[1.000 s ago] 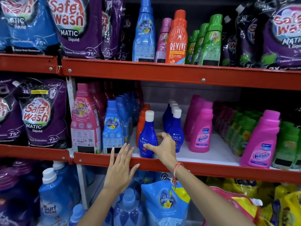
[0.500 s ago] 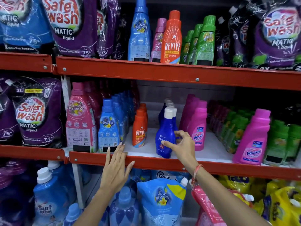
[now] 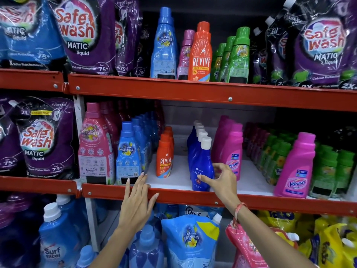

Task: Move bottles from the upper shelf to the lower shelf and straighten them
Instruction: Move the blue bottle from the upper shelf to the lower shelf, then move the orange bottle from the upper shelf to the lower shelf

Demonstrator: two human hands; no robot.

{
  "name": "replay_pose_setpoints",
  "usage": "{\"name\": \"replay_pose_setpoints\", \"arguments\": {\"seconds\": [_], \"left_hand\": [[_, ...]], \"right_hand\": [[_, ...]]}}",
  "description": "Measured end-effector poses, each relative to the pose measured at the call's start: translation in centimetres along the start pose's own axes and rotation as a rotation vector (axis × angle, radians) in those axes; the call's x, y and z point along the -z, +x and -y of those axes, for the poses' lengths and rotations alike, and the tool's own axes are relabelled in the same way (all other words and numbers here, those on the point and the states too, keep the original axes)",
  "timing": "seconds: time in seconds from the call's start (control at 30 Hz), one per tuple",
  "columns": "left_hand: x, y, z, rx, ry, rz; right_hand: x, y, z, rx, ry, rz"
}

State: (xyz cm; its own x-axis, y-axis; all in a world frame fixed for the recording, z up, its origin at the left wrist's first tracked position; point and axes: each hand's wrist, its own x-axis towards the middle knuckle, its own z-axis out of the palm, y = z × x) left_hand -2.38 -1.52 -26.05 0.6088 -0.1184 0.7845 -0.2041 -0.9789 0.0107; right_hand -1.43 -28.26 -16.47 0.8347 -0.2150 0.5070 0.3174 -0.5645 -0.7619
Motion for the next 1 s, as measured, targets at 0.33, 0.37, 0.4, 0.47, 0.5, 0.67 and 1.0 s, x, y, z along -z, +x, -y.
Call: {"name": "replay_pose_setpoints", "arguments": {"seconds": [0.33, 0.37, 0.4, 0.47, 0.5, 0.67, 1.0], "left_hand": [[-0.1, 0.1, -0.1, 0.016, -0.003, 0.007], [-0.1, 0.1, -0.1, 0.020, -0.003, 0.004], [-0.2, 0.1, 0.0, 0.021, -0.003, -0.001], [-0.5, 0.2, 0.2, 0.014, -0.008, -0.034], [-0.8, 0.3, 0.3, 0.006, -0.015, -0.055], [-2.7, 1.2, 1.4, -0.033, 0.015, -0.162], [-4.0, 2.0, 2.2, -0.128, 0.150, -0.322]], "right_hand": [[3.5, 0.9, 7.8, 0.303, 0.122, -0.255], [4.1, 1.5, 9.5, 0.366, 0.146, -0.281], [4.7, 2.1, 11.1, 0.427, 0.160, -0.300], [5.9, 3.7, 14.2, 0.512, 0.178, -0.331], [6.3, 4.7, 15.6, 0.539, 0.184, -0.343], [7.7, 9.8, 20.8, 0.509, 0.009, -0.273], [8.0, 15.6, 24.0, 0.254, -0.092, -0.004]]}}
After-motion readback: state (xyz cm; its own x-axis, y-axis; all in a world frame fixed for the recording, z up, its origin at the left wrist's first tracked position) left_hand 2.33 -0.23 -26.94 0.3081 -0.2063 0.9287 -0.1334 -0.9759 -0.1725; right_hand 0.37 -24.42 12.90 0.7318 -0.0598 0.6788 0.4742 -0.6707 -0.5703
